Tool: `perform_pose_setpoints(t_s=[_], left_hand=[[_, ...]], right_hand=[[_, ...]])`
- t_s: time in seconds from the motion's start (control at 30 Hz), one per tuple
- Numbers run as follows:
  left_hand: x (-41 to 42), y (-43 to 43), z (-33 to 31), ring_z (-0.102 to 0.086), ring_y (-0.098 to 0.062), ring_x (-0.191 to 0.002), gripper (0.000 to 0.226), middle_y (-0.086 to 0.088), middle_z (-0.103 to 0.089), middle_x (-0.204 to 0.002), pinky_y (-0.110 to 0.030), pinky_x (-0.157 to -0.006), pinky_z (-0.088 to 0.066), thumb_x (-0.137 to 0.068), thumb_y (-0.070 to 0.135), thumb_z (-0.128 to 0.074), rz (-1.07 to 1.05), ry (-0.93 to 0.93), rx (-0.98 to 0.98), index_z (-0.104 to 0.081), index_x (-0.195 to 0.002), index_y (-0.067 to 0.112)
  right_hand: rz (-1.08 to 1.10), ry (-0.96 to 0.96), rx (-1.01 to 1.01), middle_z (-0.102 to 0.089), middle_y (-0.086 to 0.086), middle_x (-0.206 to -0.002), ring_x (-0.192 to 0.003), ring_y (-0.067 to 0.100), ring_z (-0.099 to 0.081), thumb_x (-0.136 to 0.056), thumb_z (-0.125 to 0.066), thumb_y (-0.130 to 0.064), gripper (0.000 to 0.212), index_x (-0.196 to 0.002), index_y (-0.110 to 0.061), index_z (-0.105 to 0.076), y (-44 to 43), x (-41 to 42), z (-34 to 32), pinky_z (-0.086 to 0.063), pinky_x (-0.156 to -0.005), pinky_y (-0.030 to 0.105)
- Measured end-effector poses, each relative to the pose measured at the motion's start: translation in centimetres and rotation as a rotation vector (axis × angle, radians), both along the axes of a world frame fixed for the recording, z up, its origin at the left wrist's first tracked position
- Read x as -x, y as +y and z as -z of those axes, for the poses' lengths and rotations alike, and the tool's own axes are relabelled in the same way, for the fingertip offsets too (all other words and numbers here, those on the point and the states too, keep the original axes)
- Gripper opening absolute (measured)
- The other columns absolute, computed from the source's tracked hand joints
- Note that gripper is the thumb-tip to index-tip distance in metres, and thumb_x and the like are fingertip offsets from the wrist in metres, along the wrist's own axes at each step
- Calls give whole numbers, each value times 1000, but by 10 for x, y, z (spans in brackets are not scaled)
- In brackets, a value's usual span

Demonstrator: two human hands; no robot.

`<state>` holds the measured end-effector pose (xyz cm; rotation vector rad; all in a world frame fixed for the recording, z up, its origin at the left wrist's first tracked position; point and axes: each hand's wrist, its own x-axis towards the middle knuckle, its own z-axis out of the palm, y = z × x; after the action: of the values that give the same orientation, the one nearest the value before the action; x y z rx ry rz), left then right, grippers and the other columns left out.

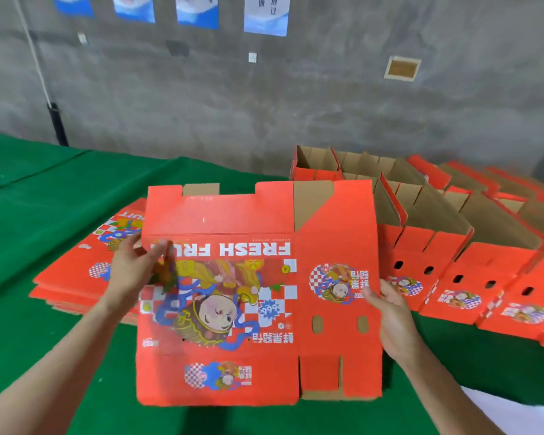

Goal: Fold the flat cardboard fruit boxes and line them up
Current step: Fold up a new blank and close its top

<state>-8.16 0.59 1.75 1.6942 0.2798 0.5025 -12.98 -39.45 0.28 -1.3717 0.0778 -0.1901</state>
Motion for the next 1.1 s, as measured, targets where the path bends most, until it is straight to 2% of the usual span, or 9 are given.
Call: perform_pose_setpoints(t_s=[0.07, 0.17, 0.33, 0.43, 0.57, 0.8, 0.87, 0.97, 1.1], left_hand=[[-1, -9, -11, -61, -9, -46, 8, 3, -68, -63, -22, -43, -51, -89, 12, -62, 162, 6, 268, -66, -82, 14], [2, -25, -25, -69, -18, -59, 12, -6, -73, -74, -31, -53, -58, -89, 10, -59, 387, 17, 384, -68, -83, 16], [18, -63, -29, -70, -20, -66, 15, -8, -74, -81, -31, -58, -58, -85, 12, -57, 545, -75, 319, -71, -89, 17], [28, -77, -32, -70, -20, -67, 16, -9, -73, -83, -32, -60, -59, -87, 8, -55, 537, -129, 319, -66, -97, 15], [42, -87, -40, -70, -21, -70, 19, -11, -73, -85, -32, -61, -59, -78, 16, -59, 568, -187, 341, -68, -94, 15], [51, -95, -45, -70, -16, -73, 23, -5, -74, -87, -26, -64, -58, -76, 16, -61, 516, -279, 297, -69, -98, 13], [51, -95, -42, -69, -16, -74, 23, -6, -74, -88, -26, -64, -58, -77, 16, -61, 501, -277, 315, -71, -98, 16], [49, -95, -40, -69, -16, -74, 29, -6, -74, -92, -27, -65, -58, -79, 16, -59, 492, -256, 373, -70, -105, 20], [45, -95, -38, -68, -14, -65, 30, -5, -74, -84, -26, -59, -58, -88, 6, -54, 488, -203, 397, -71, -100, 27]], right_hand=[[33, 10, 21, -74, -6, -92, -82, 4, -68, -94, -47, 1, 25, -108, -12, -64, -21, 10, 2, -53, -67, 14], [81, 40, 105, -73, -1, -96, -80, 3, -68, -95, -48, 3, 24, -111, -9, -62, -39, 23, -1, -52, -67, 13], [564, -233, 860, -47, 17, -135, -122, 30, -47, -85, -65, 2, 53, -134, 0, -46, -40, 30, -33, -39, -103, 42], [439, -444, 1086, -53, 6, -118, -87, 12, -54, -84, -68, -7, 43, -125, -4, -55, -26, 30, -61, -40, -83, 23], [278, -296, 1087, -50, -9, -99, -82, 9, -50, -82, -71, -27, 35, -112, -17, -57, -16, 22, -86, -34, -73, 22], [45, -72, 1143, -65, 1, -67, -40, 12, -59, -81, -73, -34, 29, -74, -21, -48, -20, 26, -115, -42, -43, 26], [-42, -65, 1120, -66, 0, -60, -39, 11, -61, -89, -65, -30, 20, -77, -25, -49, -21, 31, -118, -39, -35, 18], [-124, -32, 1055, -66, 1, -80, -47, 15, -66, -97, -48, -32, 10, -90, -25, -51, -21, 38, -120, -44, -36, 22], [-227, 73, 938, -70, 17, -89, -52, 24, -69, -100, -35, -37, 24, -120, -26, -43, -20, 43, -120, -52, -42, 28]])
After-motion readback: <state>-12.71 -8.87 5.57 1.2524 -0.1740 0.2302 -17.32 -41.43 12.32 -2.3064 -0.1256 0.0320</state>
